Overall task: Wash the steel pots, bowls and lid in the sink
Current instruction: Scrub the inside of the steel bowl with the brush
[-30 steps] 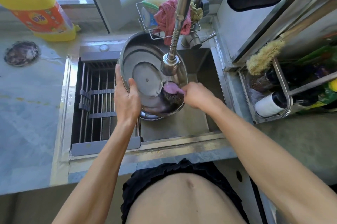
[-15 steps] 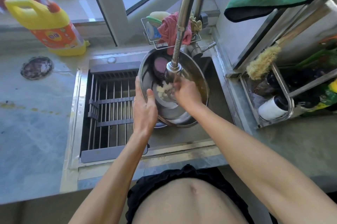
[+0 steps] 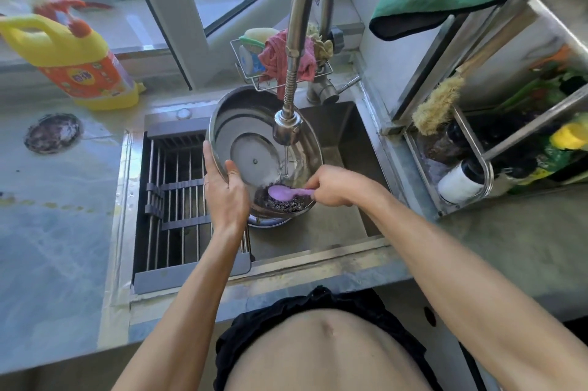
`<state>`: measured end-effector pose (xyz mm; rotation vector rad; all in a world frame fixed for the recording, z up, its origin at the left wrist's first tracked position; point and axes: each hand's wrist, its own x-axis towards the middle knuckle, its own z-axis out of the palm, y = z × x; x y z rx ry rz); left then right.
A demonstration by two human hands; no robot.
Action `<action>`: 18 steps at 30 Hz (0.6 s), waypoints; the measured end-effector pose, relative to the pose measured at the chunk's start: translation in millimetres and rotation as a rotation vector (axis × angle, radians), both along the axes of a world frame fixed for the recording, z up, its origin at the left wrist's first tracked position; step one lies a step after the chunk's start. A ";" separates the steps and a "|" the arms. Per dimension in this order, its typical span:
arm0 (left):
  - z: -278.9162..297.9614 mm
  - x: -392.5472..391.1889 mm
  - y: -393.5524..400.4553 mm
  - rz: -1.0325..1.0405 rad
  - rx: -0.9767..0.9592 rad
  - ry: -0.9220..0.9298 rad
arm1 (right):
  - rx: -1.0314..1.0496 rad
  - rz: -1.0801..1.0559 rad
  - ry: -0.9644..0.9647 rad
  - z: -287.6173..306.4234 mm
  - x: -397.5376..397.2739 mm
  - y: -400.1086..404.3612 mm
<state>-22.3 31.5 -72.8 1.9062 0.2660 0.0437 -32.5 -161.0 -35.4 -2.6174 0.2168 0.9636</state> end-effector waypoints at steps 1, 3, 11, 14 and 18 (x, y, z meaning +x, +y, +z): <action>1.7 -0.6 0.9 0.010 -0.020 -0.014 | -0.043 0.004 -0.010 3.3 1.2 -1.3; 3.7 -1.9 2.0 0.023 -0.040 -0.025 | -0.146 -0.036 -0.063 6.4 3.2 -3.3; 0.4 -13.0 -8.0 0.019 0.049 -0.039 | -0.051 0.050 -0.042 12.0 -11.4 20.9; -0.7 -16.6 -6.5 -0.011 0.113 -0.055 | 0.018 0.015 0.043 9.4 -7.4 17.8; -6.6 -22.9 -3.3 -0.098 0.132 -0.088 | -0.202 0.029 0.044 -7.2 -8.7 10.0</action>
